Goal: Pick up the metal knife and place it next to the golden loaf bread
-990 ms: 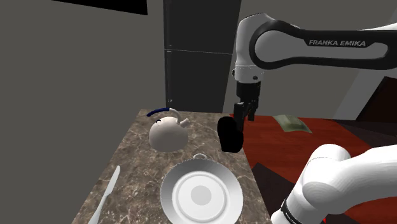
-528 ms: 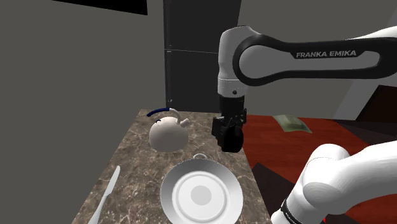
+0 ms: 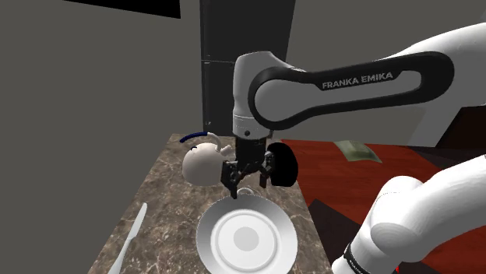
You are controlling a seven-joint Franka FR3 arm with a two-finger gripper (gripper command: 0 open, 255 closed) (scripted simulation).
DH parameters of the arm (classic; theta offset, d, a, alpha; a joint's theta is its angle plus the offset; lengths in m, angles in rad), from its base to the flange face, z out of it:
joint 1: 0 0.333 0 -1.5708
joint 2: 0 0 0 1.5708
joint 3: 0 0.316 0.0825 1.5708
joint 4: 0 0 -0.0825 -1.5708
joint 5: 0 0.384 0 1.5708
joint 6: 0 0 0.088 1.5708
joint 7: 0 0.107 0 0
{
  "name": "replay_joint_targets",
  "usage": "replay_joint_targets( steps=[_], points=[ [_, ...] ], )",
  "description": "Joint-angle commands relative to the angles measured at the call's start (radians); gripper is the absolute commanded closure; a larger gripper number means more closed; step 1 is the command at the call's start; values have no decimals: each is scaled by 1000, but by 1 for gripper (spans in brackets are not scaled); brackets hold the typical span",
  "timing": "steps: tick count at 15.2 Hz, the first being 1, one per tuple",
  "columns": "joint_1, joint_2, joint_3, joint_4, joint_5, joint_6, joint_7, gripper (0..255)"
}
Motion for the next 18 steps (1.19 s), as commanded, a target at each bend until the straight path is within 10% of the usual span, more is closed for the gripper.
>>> replay_joint_targets(
  steps=[1,9,18],
  points=[
    [0,48,48,20,24,48,82,0],
    [-42,337,216,175,-14,249,394,0],
    [10,742,270,444,-276,401,810,0]
  ],
)
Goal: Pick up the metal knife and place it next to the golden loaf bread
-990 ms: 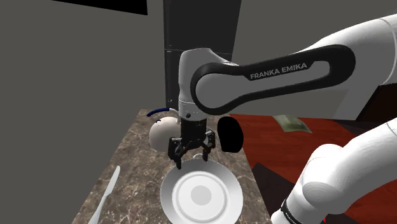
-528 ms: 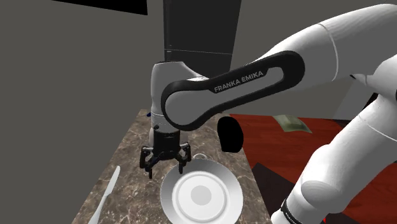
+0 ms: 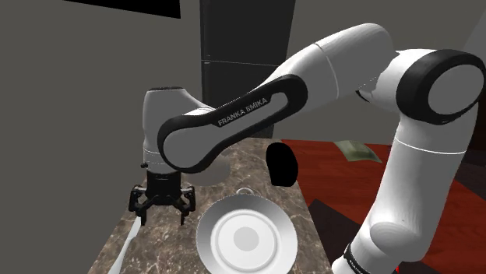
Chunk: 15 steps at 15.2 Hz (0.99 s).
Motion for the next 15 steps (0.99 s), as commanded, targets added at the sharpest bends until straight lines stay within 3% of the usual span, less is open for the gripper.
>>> replay_joint_targets(
  steps=[1,7,15],
  points=[
    [35,97,-15,76,-72,21,98,0],
    [157,317,-95,310,-198,25,285,0],
    [188,376,-116,292,-229,99,304,0]
  ],
)
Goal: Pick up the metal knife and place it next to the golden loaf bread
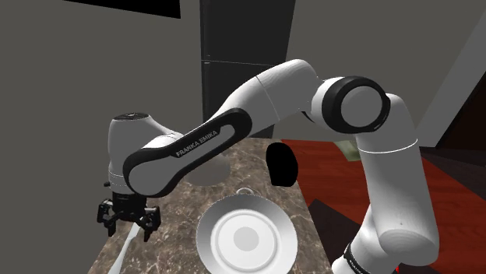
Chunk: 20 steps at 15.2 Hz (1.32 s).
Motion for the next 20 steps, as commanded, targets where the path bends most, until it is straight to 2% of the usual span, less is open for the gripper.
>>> replay_joint_targets(
  steps=[1,7,8,17,20],
  points=[
    [5,8,-3,0,-4,8,4,0],
    [5,8,-3,0,-4,8,3,0],
    [5,8,-3,0,-4,8,3,255],
    [5,8,-3,0,-4,8,4,255],
    [-1,-12,5,13,6,-23,2,255]
  ],
)
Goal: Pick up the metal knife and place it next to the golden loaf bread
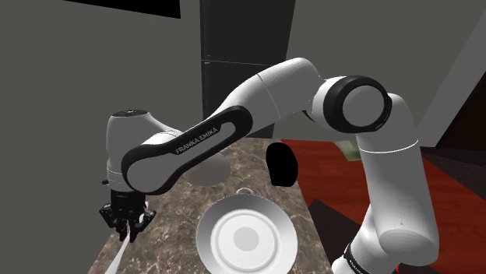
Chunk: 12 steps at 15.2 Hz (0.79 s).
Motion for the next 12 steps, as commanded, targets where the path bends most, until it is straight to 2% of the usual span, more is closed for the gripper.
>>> replay_joint_targets(
  steps=[1,12],
  points=[
    [-2,-11,4,7,5,-18,1,255],
    [-14,-69,26,77,35,-139,0,255]
  ],
)
